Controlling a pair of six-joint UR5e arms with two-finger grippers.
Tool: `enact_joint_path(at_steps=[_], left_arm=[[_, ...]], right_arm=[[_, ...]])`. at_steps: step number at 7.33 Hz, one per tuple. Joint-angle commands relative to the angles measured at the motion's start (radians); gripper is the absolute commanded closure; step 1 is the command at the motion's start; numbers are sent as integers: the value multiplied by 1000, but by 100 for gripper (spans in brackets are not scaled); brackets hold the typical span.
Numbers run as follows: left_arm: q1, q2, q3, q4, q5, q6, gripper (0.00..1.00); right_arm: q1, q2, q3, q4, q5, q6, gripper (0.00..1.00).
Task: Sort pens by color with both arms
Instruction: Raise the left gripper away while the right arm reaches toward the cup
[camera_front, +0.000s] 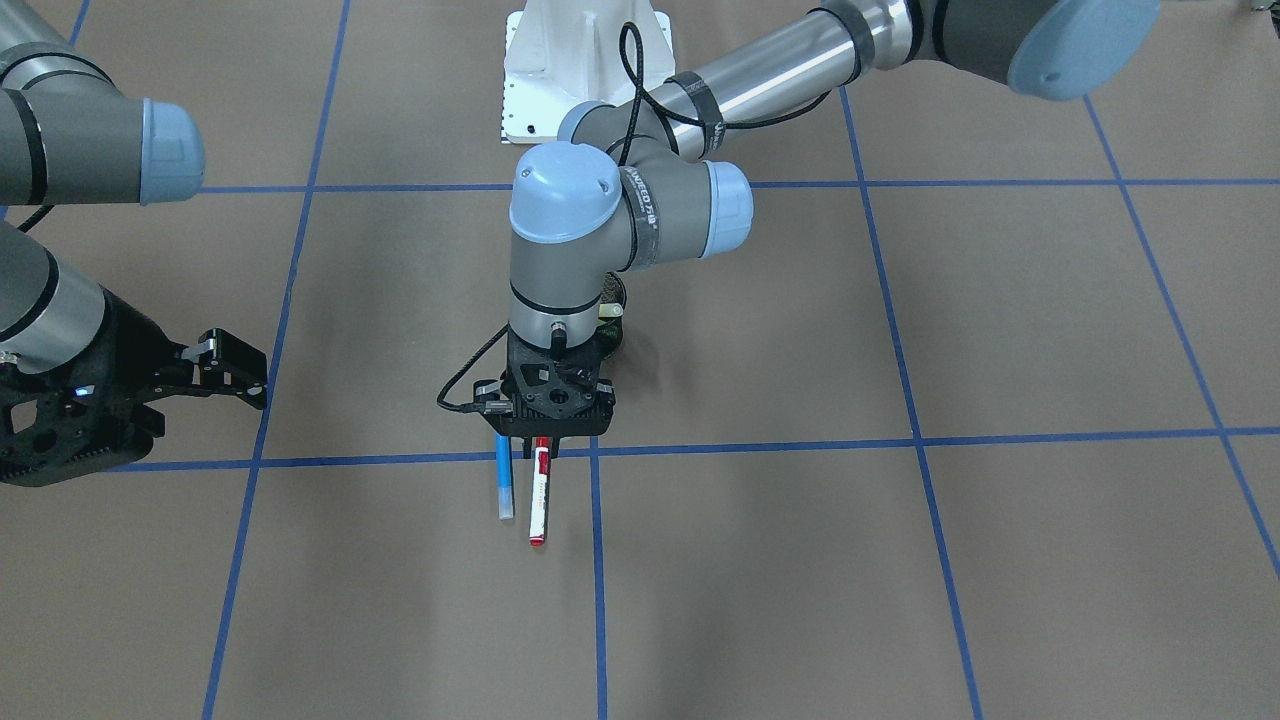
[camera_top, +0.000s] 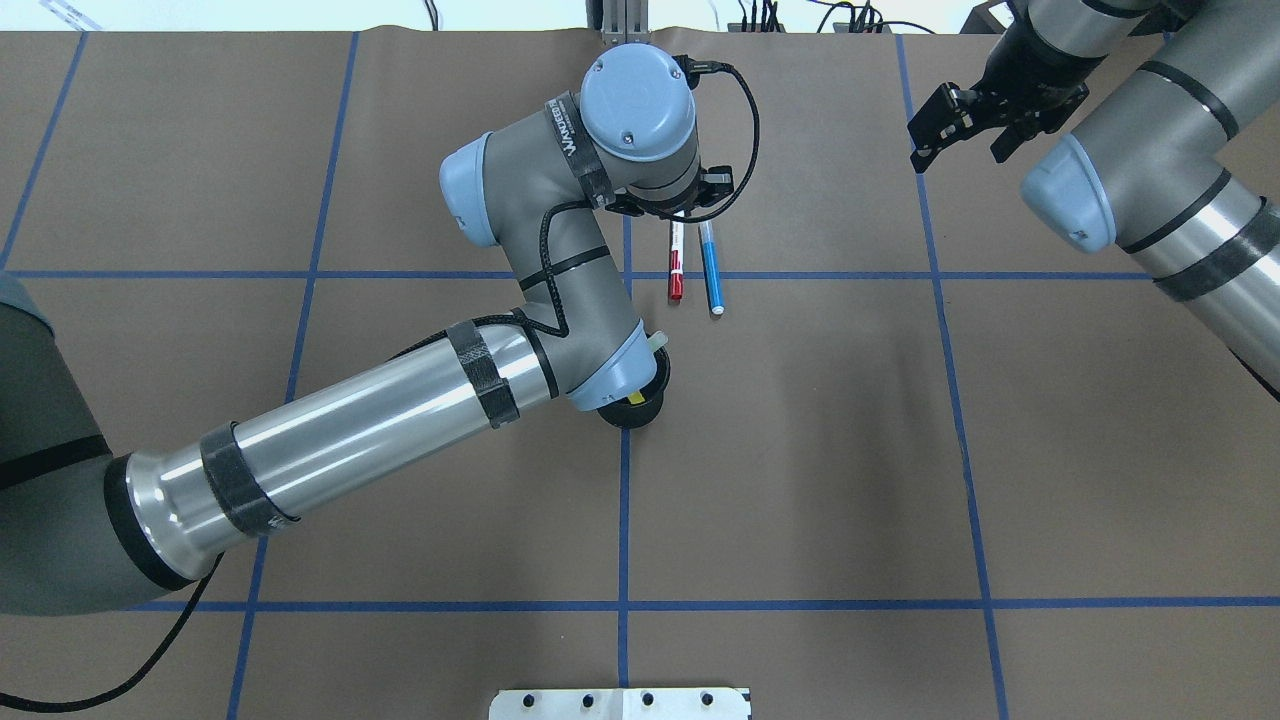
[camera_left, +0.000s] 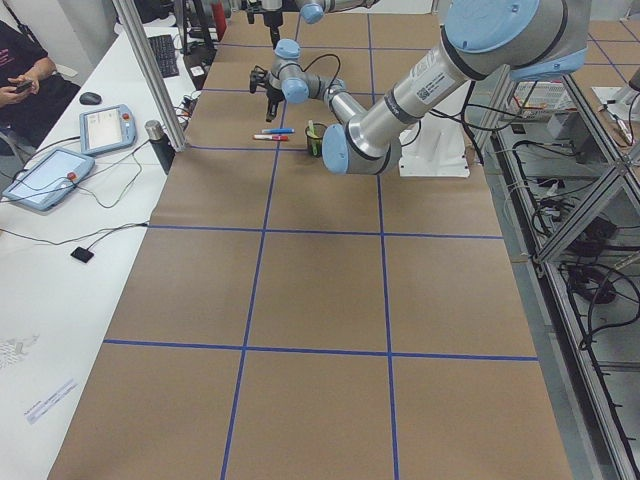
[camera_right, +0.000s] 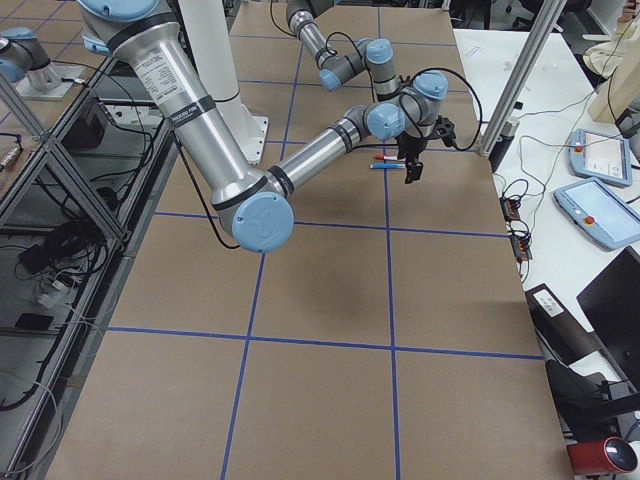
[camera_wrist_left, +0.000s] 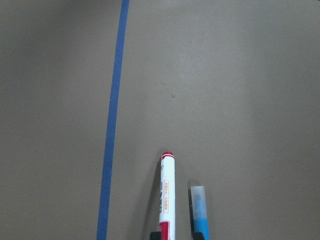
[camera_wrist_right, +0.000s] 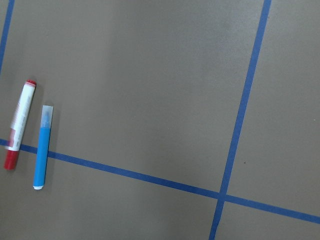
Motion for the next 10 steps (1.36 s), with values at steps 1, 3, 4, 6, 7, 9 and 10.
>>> enact_joint_path(at_steps=[1, 3, 4, 6, 7, 9, 10], left_arm=[[1, 0, -18, 10, -6, 37, 60], [-36, 8, -50, 46, -53, 45, 56], [-79, 12, -75, 95, -157, 74, 53], [-145, 43, -167, 242, -247, 171, 43], [-187, 111, -237, 261, -318, 229, 42], [-255, 227, -320, 263, -403, 313, 42], [-301, 261, -325, 261, -470, 332, 42]], right_arm=[[-2, 8, -1, 0, 0, 5, 2], [-20, 18, 6, 11, -5, 66, 2], [-34, 32, 6, 12, -6, 82, 2], [-80, 63, 5, 14, -35, 126, 3], [-98, 71, 3, 40, -55, 129, 3], [-132, 71, -9, 132, -55, 137, 3], [-143, 77, -11, 129, -49, 142, 3]])
